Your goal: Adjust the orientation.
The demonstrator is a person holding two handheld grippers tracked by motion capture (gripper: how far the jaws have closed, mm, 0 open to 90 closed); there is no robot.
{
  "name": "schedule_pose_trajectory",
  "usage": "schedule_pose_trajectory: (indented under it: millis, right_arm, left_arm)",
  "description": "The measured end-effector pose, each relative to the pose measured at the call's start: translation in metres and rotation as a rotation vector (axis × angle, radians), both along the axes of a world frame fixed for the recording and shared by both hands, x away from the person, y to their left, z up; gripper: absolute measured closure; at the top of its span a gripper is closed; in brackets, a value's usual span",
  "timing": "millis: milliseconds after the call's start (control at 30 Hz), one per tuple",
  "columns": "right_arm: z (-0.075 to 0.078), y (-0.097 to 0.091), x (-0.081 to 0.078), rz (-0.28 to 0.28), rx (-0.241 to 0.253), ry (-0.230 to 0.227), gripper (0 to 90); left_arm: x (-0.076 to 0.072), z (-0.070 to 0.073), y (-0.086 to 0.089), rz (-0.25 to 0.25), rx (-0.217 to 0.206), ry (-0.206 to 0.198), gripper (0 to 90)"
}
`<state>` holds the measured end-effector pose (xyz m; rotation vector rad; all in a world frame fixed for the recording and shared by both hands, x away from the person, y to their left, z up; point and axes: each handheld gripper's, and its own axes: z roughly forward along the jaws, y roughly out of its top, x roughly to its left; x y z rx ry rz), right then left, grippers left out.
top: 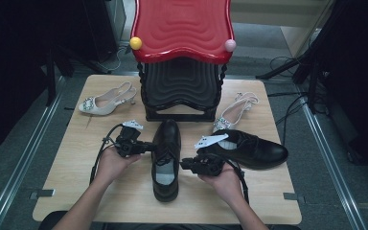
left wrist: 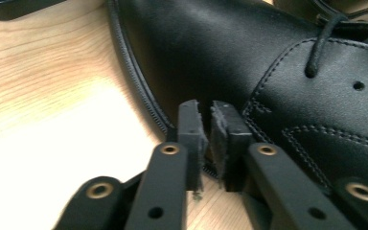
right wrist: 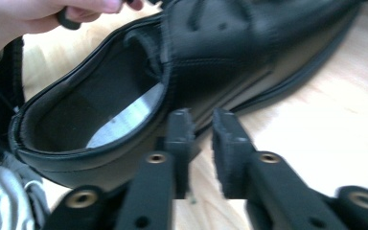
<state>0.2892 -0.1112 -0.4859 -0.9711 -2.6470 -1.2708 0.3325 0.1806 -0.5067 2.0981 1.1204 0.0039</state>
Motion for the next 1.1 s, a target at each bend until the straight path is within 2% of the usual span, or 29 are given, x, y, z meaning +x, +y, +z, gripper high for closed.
schedule_pose_trajectory:
  millis: [67,167,200,233,300,467,500,533,567,600,667,700,767,833,967,1100]
  right_arm:
    - [0.003,-0.007,0.002,-0.026,0.01,-0.034,63.2]
    - [0.007,-0.021,0.005,-0.078,0.022,-0.076,51.0]
    - [0.007,-0.021,0.005,-0.078,0.022,-0.076,51.0]
    - [0.01,-0.03,0.007,-0.113,0.024,-0.077,47.3]
    - [0.013,-0.038,0.009,-0.14,0.029,-0.048,46.4]
    - [0.022,-0.051,0.011,-0.179,0.039,-0.083,46.3]
    - [0.026,-0.056,0.012,-0.192,0.046,-0.1,49.8]
    - [0.028,-0.058,0.012,-0.182,0.049,-0.111,53.9]
    - [0.03,-0.06,0.012,-0.18,0.034,-0.128,56.8]
    - [0.031,-0.062,0.012,-0.191,0.021,-0.128,60.7]
    - [0.032,-0.065,0.013,-0.205,0.02,-0.114,61.1]
    - [0.032,-0.067,0.015,-0.224,0.029,-0.08,62.6]
    - [0.03,-0.075,0.021,-0.266,0.047,-0.038,73.1]
    - [0.029,-0.078,0.022,-0.271,0.044,-0.037,76.1]
    - [0.028,-0.087,0.028,-0.3,0.036,-0.037,87.5]
    - [0.027,-0.091,0.034,-0.336,0.011,-0.037,90.0]
  left_arm:
    - [-0.001,0.003,0.003,0.009,-0.001,-0.005,72.4]
    - [-0.003,0.007,0.006,0.005,0.011,-0.013,54.3]
    - [-0.003,0.007,0.006,0.005,0.011,-0.013,49.2]
    - [-0.006,0.009,0.009,-0.017,0.013,-0.013,45.2]
    - [-0.008,0.009,0.01,-0.02,0.017,-0.017,40.7]
    - [-0.011,0.011,0.018,-0.019,-0.001,-0.018,34.7]
    - [-0.011,0.011,0.019,-0.02,0.003,-0.013,34.6]
    - [-0.011,0.01,0.019,-0.022,0.005,-0.013,34.5]
    - [-0.011,0.01,0.019,-0.023,0.007,-0.012,34.5]
    - [-0.011,0.01,0.019,-0.025,0.01,-0.012,34.5]
    - [-0.011,0.01,0.019,-0.027,0.012,-0.013,34.5]
    - [-0.011,0.01,0.019,-0.03,0.013,-0.013,34.6]
    - [-0.011,0.01,0.019,-0.036,0.013,-0.017,34.6]
    - [-0.012,0.01,0.019,-0.034,0.01,-0.018,34.6]
    - [-0.011,0.01,0.02,-0.033,0.012,-0.021,34.6]
    - [-0.013,0.01,0.021,-0.03,0.014,-0.028,34.7]
